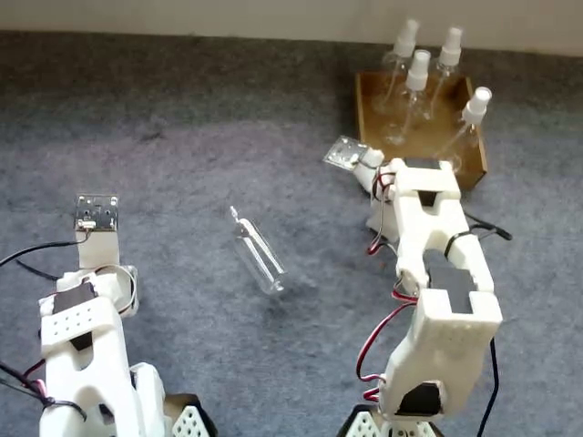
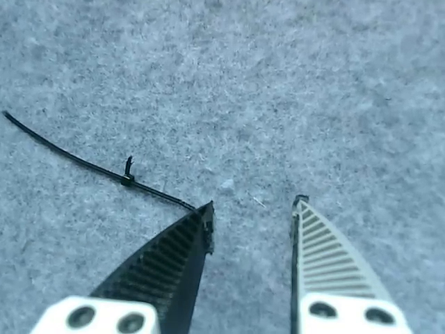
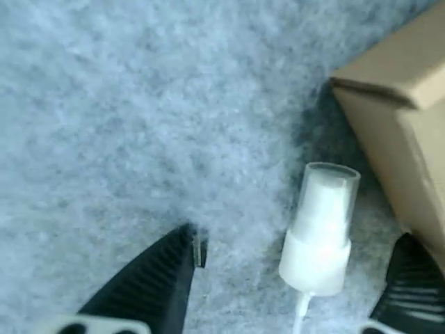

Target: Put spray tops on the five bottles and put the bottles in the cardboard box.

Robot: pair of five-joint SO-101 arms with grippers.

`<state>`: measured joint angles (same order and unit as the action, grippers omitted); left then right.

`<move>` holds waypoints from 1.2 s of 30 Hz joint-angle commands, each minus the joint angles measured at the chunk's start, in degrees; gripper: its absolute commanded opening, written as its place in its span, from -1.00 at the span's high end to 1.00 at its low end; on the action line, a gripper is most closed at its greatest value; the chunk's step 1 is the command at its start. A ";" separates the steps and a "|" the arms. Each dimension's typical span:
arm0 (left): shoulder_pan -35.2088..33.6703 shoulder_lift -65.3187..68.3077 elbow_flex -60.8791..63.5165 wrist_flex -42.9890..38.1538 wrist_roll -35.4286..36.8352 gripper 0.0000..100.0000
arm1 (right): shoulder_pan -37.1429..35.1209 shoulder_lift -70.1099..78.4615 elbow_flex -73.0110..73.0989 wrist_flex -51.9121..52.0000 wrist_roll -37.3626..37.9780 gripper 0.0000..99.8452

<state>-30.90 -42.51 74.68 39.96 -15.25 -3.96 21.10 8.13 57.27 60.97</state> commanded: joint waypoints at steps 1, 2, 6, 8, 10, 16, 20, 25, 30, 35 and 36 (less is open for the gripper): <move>1.10 -1.36 -0.13 -0.88 0.53 0.64 | -0.92 1.01 -2.42 -0.75 -0.88 0.36; 1.10 -1.36 -0.13 -0.88 0.53 0.64 | -1.36 1.54 -2.42 -0.75 -0.88 0.42; 1.19 -1.36 -0.13 -0.97 0.53 0.64 | -1.54 2.59 -2.33 0.57 -2.29 0.64; 1.19 -1.36 -0.13 -0.97 0.53 0.64 | -1.80 2.42 -2.51 2.77 -5.54 0.69; 1.19 -1.36 -0.13 -0.88 0.53 0.64 | -2.24 2.42 -2.59 5.49 -8.35 0.73; 1.27 -1.36 -0.13 -0.88 0.53 0.64 | -2.86 1.89 -4.44 13.93 -17.14 0.85; 1.27 -1.36 -0.48 -0.79 0.44 0.64 | -3.21 -0.31 -7.78 19.12 -23.65 0.87; 1.36 -1.45 -5.85 5.98 0.53 0.64 | -4.18 -2.86 -8.40 20.44 -32.62 0.87; 6.90 -1.45 -15.16 16.35 0.53 0.64 | -7.25 -5.23 -8.40 20.44 -41.67 0.87; 9.36 -1.45 -19.56 20.13 0.44 0.64 | -12.26 -7.34 -8.48 20.44 -43.25 0.87; 9.27 -1.45 -19.65 20.13 0.26 0.64 | -12.97 -8.57 -8.75 20.44 -43.60 0.87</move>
<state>-23.34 -42.51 59.03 58.59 -15.25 -14.59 17.49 1.98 76.97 18.59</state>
